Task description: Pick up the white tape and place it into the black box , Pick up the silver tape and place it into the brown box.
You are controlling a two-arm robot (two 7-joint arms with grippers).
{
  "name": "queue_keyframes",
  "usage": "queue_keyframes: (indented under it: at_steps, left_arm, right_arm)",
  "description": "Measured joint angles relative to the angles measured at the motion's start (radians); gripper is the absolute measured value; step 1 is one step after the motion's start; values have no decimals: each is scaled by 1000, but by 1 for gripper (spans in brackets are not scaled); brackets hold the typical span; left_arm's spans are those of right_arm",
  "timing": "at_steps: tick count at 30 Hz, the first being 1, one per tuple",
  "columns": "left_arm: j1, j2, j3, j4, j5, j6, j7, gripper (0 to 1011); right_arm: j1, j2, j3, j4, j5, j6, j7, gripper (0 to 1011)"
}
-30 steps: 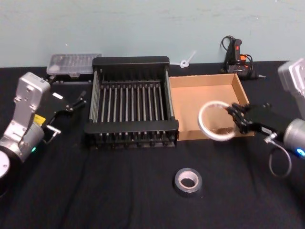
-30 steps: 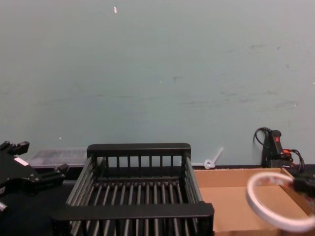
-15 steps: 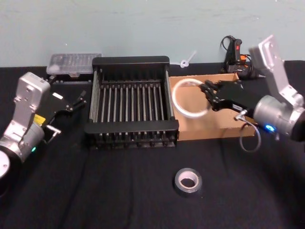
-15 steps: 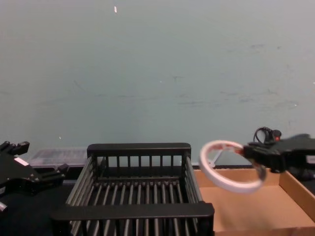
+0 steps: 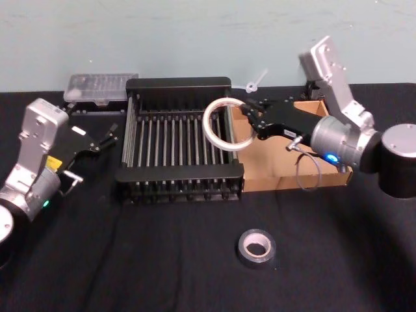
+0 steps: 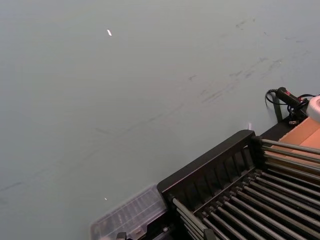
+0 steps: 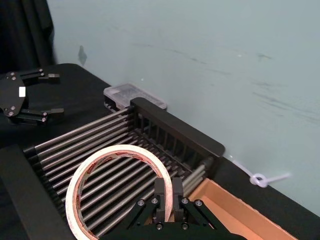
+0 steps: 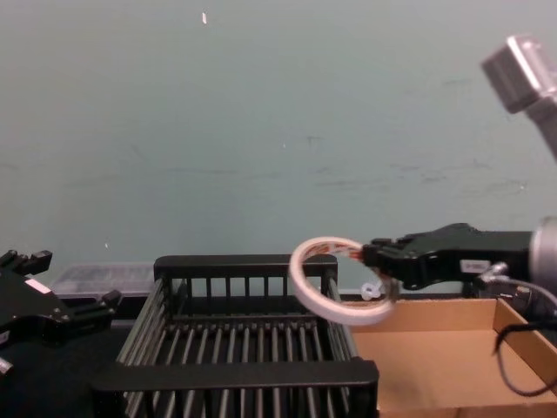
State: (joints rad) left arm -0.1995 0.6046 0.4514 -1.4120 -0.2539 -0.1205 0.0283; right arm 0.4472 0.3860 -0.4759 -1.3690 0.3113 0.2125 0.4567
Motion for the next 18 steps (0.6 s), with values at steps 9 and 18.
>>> queue_keyframes:
  at_steps: [9, 18]
  left_arm:
    - [0, 0, 0, 0, 0, 0, 0, 1001]
    - [0, 0, 0, 0, 0, 0, 0, 1001]
  right_arm:
    - [88, -59, -49, 120, -38, -42, 36, 95]
    - [150, -109, -80, 220, -70, -63, 54, 95]
